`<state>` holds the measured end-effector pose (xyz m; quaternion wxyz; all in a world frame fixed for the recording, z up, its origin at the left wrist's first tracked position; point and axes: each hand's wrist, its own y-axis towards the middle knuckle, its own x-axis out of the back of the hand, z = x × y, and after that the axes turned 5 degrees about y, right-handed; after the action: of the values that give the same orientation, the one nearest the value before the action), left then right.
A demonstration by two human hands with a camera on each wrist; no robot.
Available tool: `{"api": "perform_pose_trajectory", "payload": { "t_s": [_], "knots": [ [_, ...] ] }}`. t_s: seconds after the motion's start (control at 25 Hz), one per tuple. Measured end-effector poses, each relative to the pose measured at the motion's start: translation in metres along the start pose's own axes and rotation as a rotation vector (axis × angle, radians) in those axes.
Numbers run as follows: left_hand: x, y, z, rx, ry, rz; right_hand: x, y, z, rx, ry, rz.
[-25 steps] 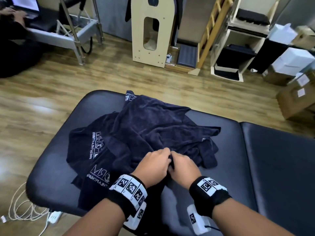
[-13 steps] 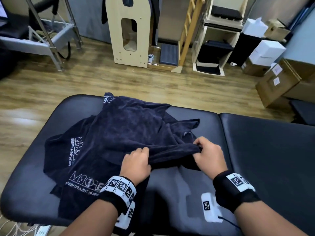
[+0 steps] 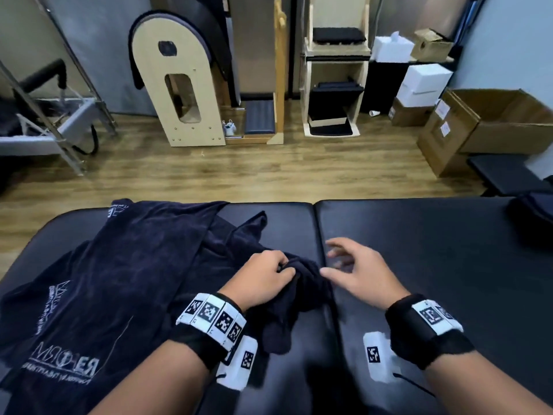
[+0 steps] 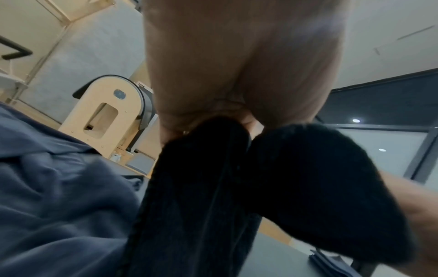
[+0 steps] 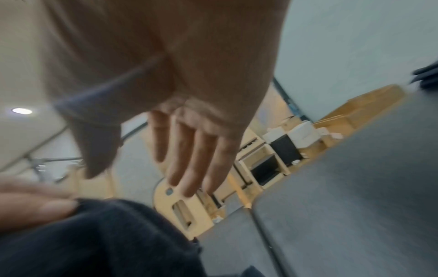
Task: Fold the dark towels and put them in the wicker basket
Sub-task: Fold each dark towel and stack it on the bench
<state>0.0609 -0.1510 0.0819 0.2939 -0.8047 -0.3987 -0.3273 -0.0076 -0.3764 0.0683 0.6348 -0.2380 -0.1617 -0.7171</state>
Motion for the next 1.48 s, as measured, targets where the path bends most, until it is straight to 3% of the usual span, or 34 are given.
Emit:
{"api": "perform_pose_trajectory", "payload": {
  "t_s": [0.08,0.12,0.2,0.36,0.48,0.6,0.72,0.8,0.92,1.04,1.24,1.48],
  "knots": [
    [-0.015,0.011,-0.036,0.018,0.006,-0.038,0.010,-0.013,0.010,0.091,0.091,0.236],
    [-0.022,0.014,-0.049,0.038,-0.008,-0.049,0.012,-0.018,0.011,0.138,0.033,0.273],
    [-0.032,0.014,-0.064,0.046,-0.050,0.007,0.013,-0.022,0.006,0.207,-0.068,0.157],
    [-0.041,0.001,-0.080,-0.019,-0.153,0.188,0.030,-0.028,-0.013,0.164,0.035,-0.063],
    [-0.040,-0.004,-0.080,-0.068,-0.033,0.092,0.045,-0.027,-0.015,0.164,0.085,-0.136],
    [-0.029,0.002,-0.084,-0.099,-0.151,0.001,0.071,-0.023,-0.023,0.091,0.104,-0.204],
    [-0.019,0.008,-0.099,-0.135,-0.274,-0.020,0.100,-0.029,-0.021,0.010,-0.001,-0.189],
    [-0.020,0.012,-0.113,-0.185,-0.227,-0.017,0.103,-0.038,-0.004,0.072,0.022,-0.065],
    [-0.026,0.013,-0.131,-0.358,-0.084,0.046,0.083,-0.047,0.016,0.153,-0.135,0.062],
    [-0.029,0.019,-0.138,-0.474,0.100,0.085,0.086,-0.048,0.005,0.013,-0.327,-0.019],
    [-0.024,0.025,-0.142,-0.369,0.296,0.030,0.129,-0.067,-0.026,-0.188,-0.488,-0.087],
    [-0.009,0.028,-0.171,-0.307,0.286,-0.021,0.197,-0.074,-0.072,-0.337,-0.493,-0.263]
  ]
}}
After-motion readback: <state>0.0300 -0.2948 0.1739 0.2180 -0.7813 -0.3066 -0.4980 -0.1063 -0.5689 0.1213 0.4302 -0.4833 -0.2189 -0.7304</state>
